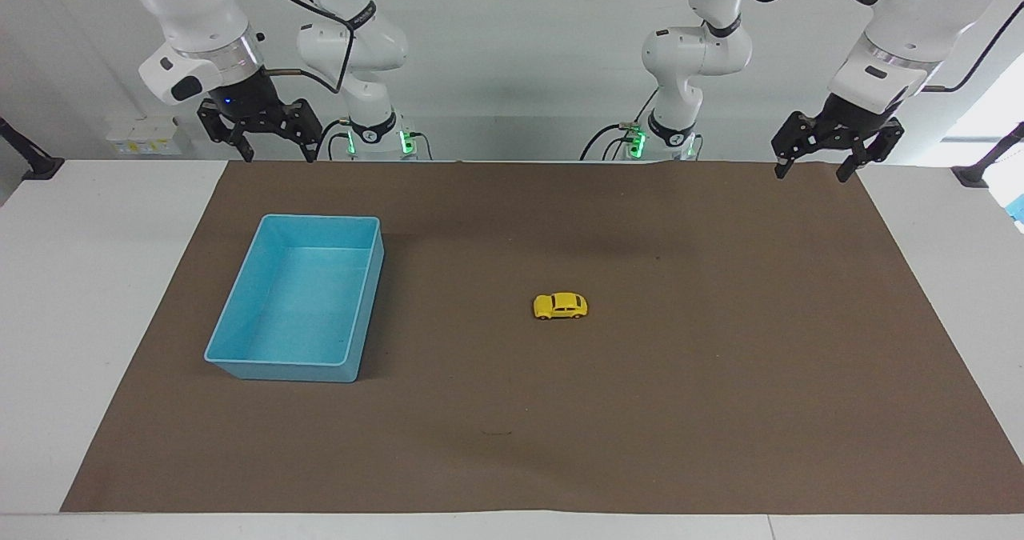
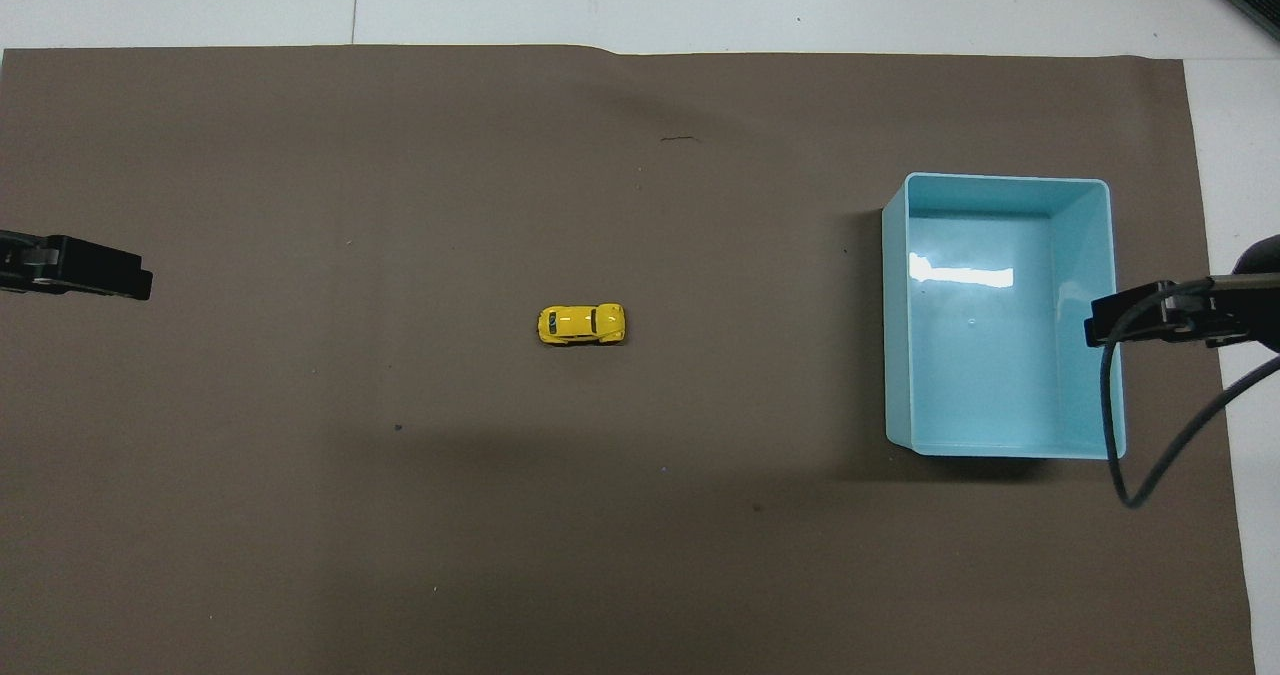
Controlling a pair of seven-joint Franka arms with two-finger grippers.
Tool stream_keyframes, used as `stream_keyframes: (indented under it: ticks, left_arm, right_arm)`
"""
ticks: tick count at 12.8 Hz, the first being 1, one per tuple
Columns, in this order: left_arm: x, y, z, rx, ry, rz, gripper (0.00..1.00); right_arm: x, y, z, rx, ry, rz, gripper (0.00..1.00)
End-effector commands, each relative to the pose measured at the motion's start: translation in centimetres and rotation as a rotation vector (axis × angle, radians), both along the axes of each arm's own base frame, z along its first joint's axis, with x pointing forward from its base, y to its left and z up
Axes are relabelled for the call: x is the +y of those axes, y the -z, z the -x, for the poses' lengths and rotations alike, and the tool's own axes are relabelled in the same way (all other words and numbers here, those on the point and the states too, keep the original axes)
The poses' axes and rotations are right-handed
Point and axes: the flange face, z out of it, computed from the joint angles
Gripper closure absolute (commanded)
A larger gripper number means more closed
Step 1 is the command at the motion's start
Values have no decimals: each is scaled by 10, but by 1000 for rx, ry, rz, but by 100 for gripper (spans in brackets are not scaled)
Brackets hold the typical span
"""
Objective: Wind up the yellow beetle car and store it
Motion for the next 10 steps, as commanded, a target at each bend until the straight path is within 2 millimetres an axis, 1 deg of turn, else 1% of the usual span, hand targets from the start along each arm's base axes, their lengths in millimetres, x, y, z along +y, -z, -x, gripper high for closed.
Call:
stream_keyframes:
  ticks: [1, 8, 10]
  left_arm:
    - [0, -2, 7, 11, -2, 8, 0]
    - [0, -3, 3, -5, 11, 2, 0]
    - [2, -4, 2, -7, 9, 0, 0]
  right_arm:
    - [-1, -1, -1, -5, 17, -14, 0]
    - [-1, -1, -1, -5, 17, -14, 0]
    - [-1, -1, -1, -5, 17, -14, 0]
